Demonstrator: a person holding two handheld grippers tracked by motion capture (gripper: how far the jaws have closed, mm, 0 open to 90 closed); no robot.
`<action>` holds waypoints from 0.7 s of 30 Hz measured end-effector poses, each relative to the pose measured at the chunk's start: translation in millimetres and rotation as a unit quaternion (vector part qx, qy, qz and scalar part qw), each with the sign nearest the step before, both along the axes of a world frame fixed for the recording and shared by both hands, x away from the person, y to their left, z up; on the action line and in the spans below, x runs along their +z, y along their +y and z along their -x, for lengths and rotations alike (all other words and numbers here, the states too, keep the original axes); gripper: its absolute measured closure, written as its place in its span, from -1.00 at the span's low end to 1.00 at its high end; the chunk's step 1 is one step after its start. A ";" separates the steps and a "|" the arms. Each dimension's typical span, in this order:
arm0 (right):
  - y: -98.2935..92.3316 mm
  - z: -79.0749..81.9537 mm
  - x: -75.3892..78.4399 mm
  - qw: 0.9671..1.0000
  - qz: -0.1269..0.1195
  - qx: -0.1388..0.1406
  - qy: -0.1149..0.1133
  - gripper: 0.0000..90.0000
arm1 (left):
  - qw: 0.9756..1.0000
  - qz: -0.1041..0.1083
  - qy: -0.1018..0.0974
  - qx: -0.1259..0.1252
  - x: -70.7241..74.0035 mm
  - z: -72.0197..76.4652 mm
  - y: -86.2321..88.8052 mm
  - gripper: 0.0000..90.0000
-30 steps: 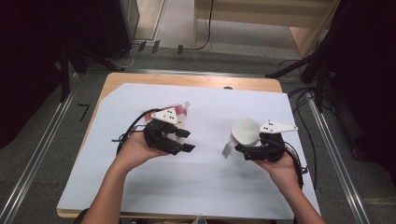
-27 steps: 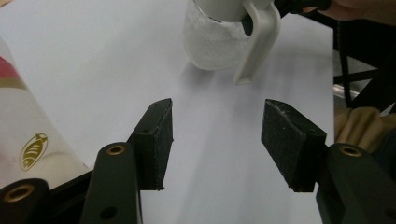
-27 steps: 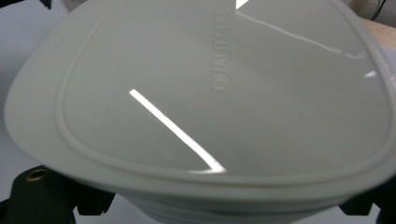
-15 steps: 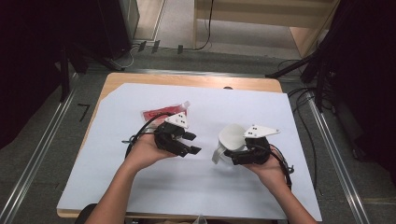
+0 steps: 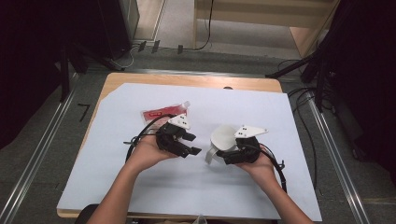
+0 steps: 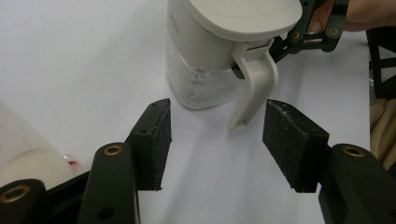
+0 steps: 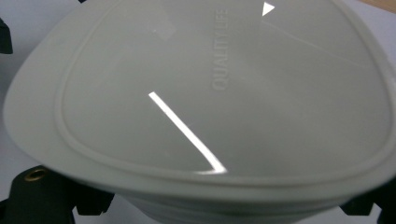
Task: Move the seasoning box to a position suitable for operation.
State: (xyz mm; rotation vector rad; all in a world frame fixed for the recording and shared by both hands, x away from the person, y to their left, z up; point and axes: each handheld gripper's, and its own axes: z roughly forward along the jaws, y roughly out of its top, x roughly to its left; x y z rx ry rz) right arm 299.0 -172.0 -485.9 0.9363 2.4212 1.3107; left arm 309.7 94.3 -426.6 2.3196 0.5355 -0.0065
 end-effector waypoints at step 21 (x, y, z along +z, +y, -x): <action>-8.8 6.7 9.6 0.998 0.005 0.009 0.058 -1.00 | 1.000 0.003 -0.009 -0.001 3.9 2.9 -0.1 -0.05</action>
